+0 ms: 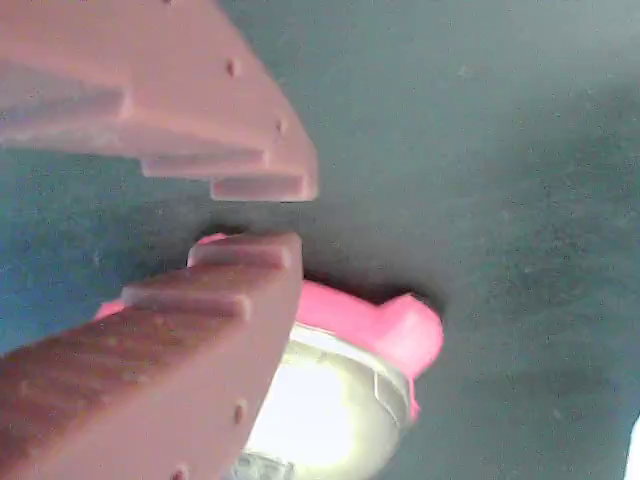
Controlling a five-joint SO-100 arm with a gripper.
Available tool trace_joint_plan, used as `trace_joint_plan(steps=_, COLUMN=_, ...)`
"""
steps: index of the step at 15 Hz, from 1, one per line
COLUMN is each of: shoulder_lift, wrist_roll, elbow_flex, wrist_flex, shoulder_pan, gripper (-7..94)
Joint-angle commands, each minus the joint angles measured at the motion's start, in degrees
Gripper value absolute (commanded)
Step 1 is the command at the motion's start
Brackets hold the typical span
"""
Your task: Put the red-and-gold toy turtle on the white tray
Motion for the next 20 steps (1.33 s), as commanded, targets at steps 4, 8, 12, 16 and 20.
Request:
trace_joint_plan(steps=4, shoulder_lift=-39.2, wrist_roll=7.8, elbow_flex=-32.9, wrist_flex=4.9, shoulder_pan=5.0, gripper=0)
trace_joint_plan(steps=8, shoulder_lift=-63.0, wrist_roll=15.7, elbow_flex=-56.1, wrist_flex=13.8, shoulder_pan=6.3, gripper=0)
trace_joint_plan(steps=12, shoulder_lift=-79.7, wrist_roll=20.6, elbow_flex=-74.0, wrist_flex=20.7, shoulder_pan=7.3, gripper=0)
trace_joint_plan(steps=16, shoulder_lift=-86.9, wrist_roll=21.4, elbow_flex=-81.9, wrist_flex=22.9, shoulder_pan=9.9, gripper=0)
trace_joint_plan(steps=20, shoulder_lift=-87.5, wrist_roll=18.3, elbow_flex=-83.8, wrist_flex=25.3, shoulder_pan=11.9, gripper=5)
